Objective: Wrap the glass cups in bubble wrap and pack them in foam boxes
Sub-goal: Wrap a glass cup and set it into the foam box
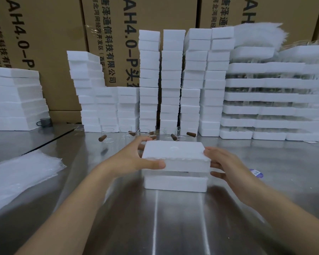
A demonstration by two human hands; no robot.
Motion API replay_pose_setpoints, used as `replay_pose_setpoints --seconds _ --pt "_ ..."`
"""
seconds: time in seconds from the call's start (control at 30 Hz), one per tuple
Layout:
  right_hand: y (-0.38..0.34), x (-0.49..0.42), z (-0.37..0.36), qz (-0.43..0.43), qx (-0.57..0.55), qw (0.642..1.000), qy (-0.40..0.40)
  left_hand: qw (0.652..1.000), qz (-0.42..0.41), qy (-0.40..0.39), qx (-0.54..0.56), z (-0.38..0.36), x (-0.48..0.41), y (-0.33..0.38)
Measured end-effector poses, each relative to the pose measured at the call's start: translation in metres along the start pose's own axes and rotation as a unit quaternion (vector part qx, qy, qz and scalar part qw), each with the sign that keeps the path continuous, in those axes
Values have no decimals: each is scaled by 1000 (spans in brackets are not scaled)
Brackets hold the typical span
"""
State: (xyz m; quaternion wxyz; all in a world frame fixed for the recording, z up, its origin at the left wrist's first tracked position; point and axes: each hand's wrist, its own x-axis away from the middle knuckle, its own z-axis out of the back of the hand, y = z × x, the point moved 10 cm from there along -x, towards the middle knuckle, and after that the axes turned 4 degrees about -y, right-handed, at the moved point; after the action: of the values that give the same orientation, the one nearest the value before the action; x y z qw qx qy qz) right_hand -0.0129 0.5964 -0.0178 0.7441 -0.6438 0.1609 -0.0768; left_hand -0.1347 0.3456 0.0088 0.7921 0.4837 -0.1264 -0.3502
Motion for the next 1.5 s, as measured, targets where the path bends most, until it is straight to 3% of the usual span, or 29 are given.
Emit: replay_pose_setpoints --seconds 0.17,0.33,0.93,1.17,1.5 --pt "5 -3 7 -14 8 1000 25 1000 0 -12 2 -6 -2 1" --pt "15 -1 0 -42 35 999 -1 1000 2 -23 8 -5 -4 -9" --pt "8 -1 -8 3 20 999 -44 997 32 -66 24 -12 -5 -27" --pt "4 -1 -9 18 39 998 -52 988 81 -56 120 -8 2 -26" --pt "7 -4 -15 21 46 995 -84 980 74 -70 169 -14 5 -32"
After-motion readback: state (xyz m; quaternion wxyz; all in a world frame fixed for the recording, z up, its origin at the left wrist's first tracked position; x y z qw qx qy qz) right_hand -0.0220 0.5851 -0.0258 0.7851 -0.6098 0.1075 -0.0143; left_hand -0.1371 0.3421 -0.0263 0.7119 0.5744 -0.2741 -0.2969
